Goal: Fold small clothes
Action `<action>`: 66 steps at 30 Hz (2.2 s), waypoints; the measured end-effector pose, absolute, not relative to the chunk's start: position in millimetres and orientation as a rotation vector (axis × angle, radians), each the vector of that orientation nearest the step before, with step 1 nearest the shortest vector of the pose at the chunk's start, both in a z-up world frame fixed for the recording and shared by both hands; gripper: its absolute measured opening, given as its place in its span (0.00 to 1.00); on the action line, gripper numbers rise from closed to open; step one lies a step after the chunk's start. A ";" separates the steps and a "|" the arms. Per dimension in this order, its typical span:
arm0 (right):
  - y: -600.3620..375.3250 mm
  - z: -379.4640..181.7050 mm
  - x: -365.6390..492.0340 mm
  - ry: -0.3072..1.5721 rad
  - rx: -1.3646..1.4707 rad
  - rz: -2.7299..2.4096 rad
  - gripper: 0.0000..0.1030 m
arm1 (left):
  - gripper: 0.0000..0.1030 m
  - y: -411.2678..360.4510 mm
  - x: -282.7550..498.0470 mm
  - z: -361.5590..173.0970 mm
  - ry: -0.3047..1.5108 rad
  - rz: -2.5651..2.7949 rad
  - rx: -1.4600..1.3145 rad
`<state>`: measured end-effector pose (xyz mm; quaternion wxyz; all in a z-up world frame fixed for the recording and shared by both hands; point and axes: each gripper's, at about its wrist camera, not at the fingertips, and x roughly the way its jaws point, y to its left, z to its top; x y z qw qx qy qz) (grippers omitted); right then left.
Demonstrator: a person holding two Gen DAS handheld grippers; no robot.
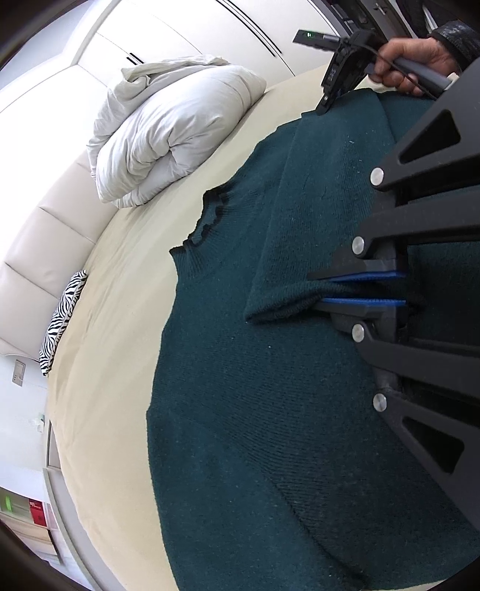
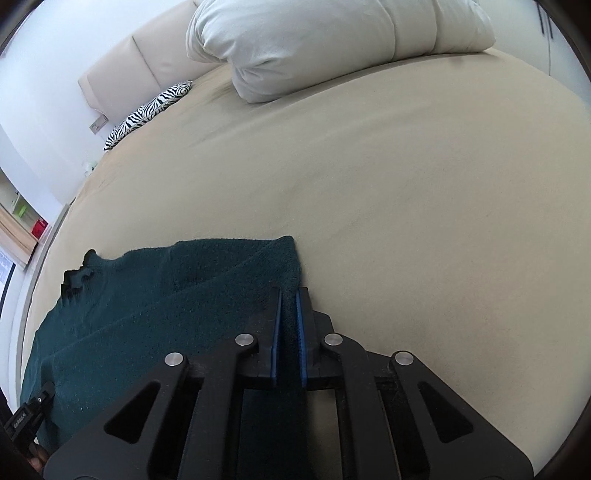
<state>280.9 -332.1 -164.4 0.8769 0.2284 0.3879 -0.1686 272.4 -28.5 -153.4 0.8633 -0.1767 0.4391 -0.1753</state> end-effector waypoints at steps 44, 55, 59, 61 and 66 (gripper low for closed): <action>-72.5 -93.9 98.5 0.705 0.464 0.055 0.70 | 0.11 388.2 99.6 -179.6 0.535 0.296 -1.430; -123.2 -120.3 74.2 0.717 0.579 0.009 0.69 | 0.08 237.6 169.6 -29.1 0.563 0.119 -0.715; -143.8 -126.5 64.4 0.702 0.616 -0.022 0.69 | 0.08 108.2 191.2 5.7 0.578 -0.046 -0.344; -157.4 -130.8 58.2 0.696 0.641 -0.042 0.69 | 0.08 33.0 195.2 6.8 0.585 -0.139 -0.161; -184.7 -141.0 47.3 0.689 0.684 -0.085 0.69 | 0.08 -104.7 177.8 -40.8 0.631 -0.291 0.153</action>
